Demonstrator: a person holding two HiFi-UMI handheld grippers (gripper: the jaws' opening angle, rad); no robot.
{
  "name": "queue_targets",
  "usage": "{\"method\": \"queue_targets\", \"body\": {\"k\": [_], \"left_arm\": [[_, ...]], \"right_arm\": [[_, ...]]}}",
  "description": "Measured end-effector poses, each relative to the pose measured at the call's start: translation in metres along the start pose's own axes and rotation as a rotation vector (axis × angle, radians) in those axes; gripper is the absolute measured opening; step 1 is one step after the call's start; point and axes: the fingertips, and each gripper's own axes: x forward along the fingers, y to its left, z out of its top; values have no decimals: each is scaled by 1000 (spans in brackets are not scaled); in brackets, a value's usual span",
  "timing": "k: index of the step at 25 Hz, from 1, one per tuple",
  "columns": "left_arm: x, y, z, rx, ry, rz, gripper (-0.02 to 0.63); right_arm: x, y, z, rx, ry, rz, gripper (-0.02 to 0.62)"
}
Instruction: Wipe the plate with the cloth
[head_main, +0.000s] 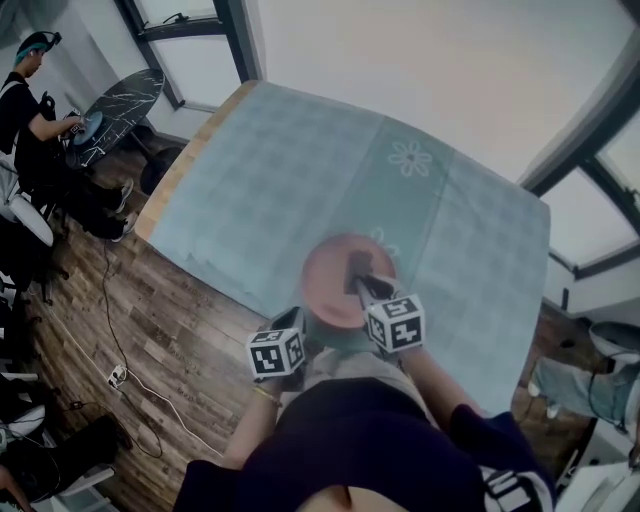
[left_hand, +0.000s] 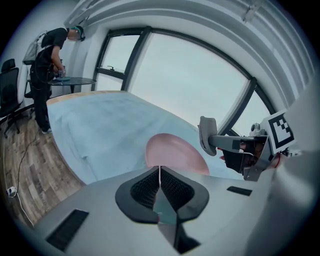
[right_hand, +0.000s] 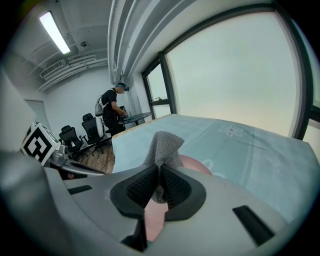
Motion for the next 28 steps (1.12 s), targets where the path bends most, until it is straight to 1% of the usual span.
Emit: {"method": "queue_targets", "body": {"k": [3, 6, 10, 16, 21, 28], "left_arm": [[16, 3, -1, 8, 37, -22, 17], [29, 8, -2, 18, 65, -26, 17], [43, 11, -1, 17, 90, -36, 18], [58, 11, 4, 25, 110, -37, 21], [65, 13, 3, 33, 128, -35, 52], [66, 15, 4, 50, 132, -17, 55]], "right_arm": [[14, -13, -2, -5, 20, -29, 32], [31, -25, -3, -8, 41, -56, 32], [51, -37, -4, -16, 67, -70, 32], [71, -48, -11, -28, 127, -86, 32], [86, -56, -22, -33, 178, -105, 32], [105, -62, -30, -42, 222, -121, 32]]}}
